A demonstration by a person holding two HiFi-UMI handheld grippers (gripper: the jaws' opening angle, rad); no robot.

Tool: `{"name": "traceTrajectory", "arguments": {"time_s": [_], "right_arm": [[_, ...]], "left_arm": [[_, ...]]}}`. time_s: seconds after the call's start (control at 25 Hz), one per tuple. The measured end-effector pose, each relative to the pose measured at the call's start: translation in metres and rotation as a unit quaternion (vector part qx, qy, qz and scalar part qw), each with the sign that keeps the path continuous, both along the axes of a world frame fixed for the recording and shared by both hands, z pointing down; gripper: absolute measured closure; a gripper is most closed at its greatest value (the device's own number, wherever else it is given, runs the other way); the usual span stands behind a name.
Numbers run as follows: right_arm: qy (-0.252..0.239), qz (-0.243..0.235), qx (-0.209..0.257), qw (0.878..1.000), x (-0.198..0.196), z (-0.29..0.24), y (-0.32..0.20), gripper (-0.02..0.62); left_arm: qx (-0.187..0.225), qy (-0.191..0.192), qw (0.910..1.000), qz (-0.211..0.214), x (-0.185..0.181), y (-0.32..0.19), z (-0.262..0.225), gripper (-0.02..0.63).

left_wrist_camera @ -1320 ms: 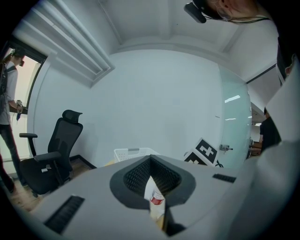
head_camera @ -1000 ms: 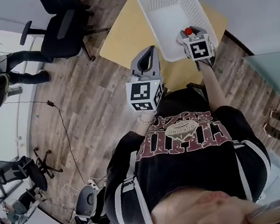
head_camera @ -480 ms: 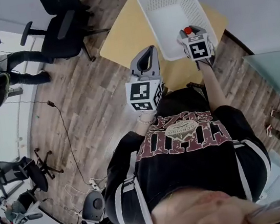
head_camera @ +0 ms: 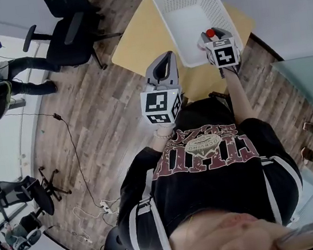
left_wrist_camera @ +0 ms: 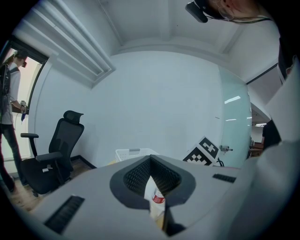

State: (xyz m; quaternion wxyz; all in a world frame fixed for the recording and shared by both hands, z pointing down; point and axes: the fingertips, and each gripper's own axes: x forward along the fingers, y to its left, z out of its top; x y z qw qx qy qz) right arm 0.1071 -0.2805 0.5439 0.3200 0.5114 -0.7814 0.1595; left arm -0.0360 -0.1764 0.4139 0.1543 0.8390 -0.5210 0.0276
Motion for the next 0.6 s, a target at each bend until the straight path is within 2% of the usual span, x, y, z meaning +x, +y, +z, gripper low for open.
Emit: {"name": "traceTrajectory", "arguments": {"time_s": [0.6], "right_arm": [[-0.007,-0.023,0.04,0.999,-0.009,-0.05,0.0,0.428]], "left_arm": [[0.003,0.003,1.0,0.002,0.0,0.002,-0.001,0.558]]}}
